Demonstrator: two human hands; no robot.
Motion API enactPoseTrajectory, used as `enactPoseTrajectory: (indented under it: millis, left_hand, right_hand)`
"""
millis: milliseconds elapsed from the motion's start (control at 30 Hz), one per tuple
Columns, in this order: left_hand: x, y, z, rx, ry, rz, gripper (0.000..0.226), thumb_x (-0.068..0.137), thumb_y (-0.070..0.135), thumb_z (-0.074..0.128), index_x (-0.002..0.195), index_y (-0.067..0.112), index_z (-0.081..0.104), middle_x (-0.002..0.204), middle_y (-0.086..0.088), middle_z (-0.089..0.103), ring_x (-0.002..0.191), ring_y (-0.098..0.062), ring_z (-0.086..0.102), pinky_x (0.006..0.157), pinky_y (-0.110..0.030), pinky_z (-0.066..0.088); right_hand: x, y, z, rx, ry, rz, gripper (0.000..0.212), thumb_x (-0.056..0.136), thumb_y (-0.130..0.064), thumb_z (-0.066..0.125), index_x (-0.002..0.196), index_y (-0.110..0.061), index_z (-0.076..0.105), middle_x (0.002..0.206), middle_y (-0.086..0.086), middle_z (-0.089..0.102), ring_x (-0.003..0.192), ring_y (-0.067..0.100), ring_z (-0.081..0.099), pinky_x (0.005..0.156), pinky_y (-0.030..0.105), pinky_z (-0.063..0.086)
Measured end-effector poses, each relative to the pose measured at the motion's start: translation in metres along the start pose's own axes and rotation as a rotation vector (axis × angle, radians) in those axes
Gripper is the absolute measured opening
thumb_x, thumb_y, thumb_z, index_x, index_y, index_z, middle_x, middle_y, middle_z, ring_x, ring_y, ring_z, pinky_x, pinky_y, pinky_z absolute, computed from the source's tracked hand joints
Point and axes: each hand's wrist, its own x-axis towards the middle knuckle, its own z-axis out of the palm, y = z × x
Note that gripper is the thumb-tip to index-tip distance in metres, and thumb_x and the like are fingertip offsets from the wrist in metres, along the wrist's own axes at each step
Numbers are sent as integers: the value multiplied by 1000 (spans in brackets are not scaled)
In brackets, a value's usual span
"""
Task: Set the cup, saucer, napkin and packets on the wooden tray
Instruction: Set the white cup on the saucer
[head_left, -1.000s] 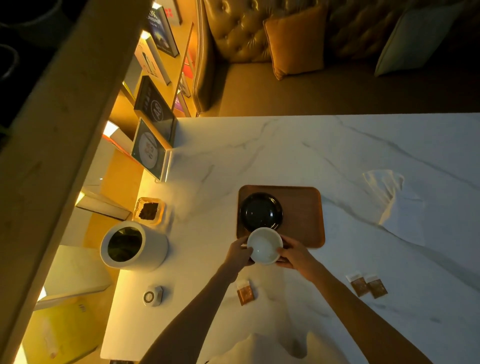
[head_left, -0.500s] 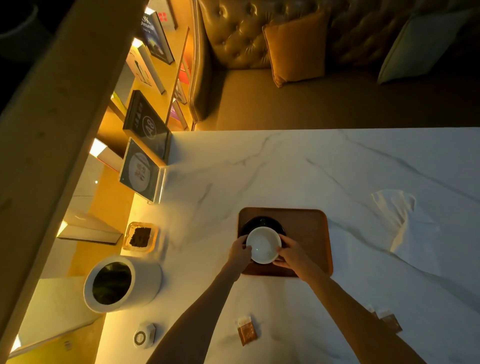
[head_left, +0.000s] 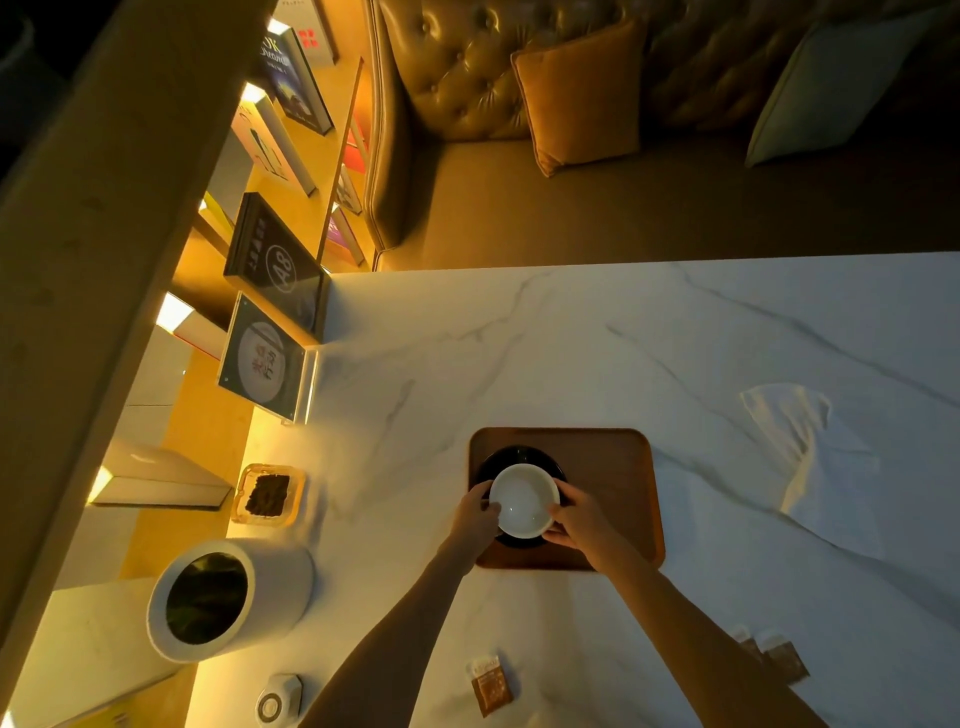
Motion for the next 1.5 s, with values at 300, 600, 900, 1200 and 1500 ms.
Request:
enactPoseTrajectory:
  millis: [300, 600, 900, 1200, 1500]
  left_hand:
    - [-1, 0, 3, -32, -33, -100, 45, 100, 20, 41, 145, 15, 36, 138, -11, 47, 121, -28, 51, 98, -41, 52]
    - [-3, -6, 5, -5, -8, -1, 39, 102, 19, 37, 140, 14, 41, 132, -10, 49, 115, -22, 48, 104, -48, 47]
    - [-2, -6, 7, 21, 1, 34, 36, 102, 19, 35, 136, 15, 44, 127, -11, 53, 115, -25, 52, 101, -48, 48]
    - [-4, -6, 8, 56, 14, 29, 38, 102, 19, 35, 138, 13, 43, 129, -11, 54, 116, -25, 52, 102, -45, 48]
    - [-3, -6, 7, 40, 25, 30, 38, 103, 21, 34, 139, 13, 43, 131, -11, 53, 117, -24, 50, 102, -40, 46]
  right_hand:
    - [2, 6, 4, 23, 35, -8, 47, 94, -10, 53, 139, -14, 42, 135, 17, 46, 123, 36, 49, 87, 44, 53]
    - [0, 18, 12, -105, 70, -145, 42, 99, -25, 42, 140, -15, 41, 117, 10, 49, 103, 23, 49, 88, 44, 54]
    - [-5, 19, 11, -188, 70, -173, 44, 100, -32, 38, 142, -18, 36, 116, 10, 51, 101, 23, 52, 89, 48, 53]
    - [-7, 17, 9, -255, 52, -196, 44, 101, -33, 35, 142, -17, 36, 109, 5, 50, 98, 20, 51, 91, 48, 53]
    - [-9, 18, 8, -269, 42, -214, 44, 101, -34, 35, 142, -17, 36, 114, 7, 51, 100, 18, 50, 91, 45, 53]
